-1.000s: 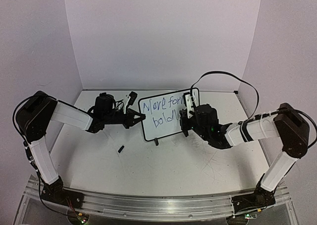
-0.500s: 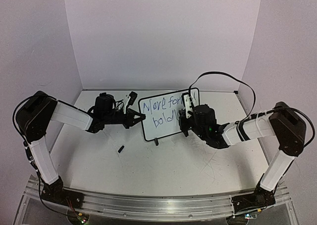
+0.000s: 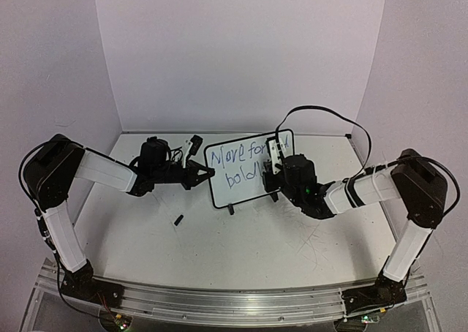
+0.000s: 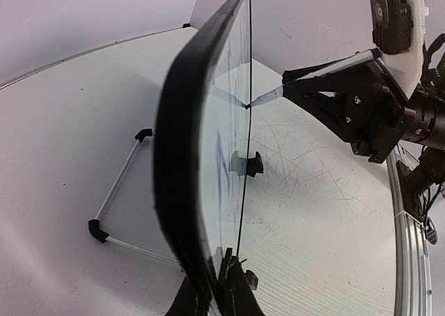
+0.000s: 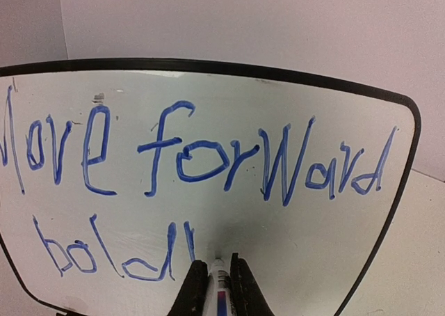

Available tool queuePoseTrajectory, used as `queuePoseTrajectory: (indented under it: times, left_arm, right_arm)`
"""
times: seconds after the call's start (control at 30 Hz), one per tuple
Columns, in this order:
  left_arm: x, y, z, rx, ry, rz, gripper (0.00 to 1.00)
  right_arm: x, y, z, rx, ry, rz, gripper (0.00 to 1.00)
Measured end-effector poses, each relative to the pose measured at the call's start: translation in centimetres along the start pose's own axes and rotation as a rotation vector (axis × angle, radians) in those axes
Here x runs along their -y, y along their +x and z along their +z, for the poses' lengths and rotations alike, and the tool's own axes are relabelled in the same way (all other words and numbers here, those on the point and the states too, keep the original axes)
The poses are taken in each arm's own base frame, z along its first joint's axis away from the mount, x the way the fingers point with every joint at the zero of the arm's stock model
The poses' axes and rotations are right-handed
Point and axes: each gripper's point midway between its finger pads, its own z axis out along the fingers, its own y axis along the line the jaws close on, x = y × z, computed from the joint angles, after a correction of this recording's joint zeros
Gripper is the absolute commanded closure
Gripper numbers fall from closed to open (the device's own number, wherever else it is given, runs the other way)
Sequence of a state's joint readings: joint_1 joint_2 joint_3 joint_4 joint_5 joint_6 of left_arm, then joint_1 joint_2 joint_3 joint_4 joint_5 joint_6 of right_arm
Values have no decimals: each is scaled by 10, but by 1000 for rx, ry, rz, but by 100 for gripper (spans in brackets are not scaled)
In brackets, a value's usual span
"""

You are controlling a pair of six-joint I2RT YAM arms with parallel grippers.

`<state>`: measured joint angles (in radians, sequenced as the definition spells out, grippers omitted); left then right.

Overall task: Write a sentence on the whiteboard
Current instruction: Write on the whiteboard with the whiteboard marker without the cap.

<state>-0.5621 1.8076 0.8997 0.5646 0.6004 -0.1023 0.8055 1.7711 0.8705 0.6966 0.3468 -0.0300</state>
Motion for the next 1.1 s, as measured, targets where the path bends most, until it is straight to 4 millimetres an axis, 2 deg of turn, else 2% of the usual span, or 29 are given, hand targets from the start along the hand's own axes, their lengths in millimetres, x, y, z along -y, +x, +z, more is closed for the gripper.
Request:
queuePoseTrajectory:
  times: [0.43, 0.77, 1.1]
  left_arm:
    - [-1, 1, 0, -4, -3, -5, 100]
    - [0, 0, 0, -3, 1, -1, 100]
    - [0, 0, 0, -3, 2, 0, 100]
  right_arm:
    - [0, 1, 1, 6, 3, 7, 100]
    - [1, 20, -3, -37, -3, 29, 100]
    - [6, 21, -3, -37, 26, 27, 100]
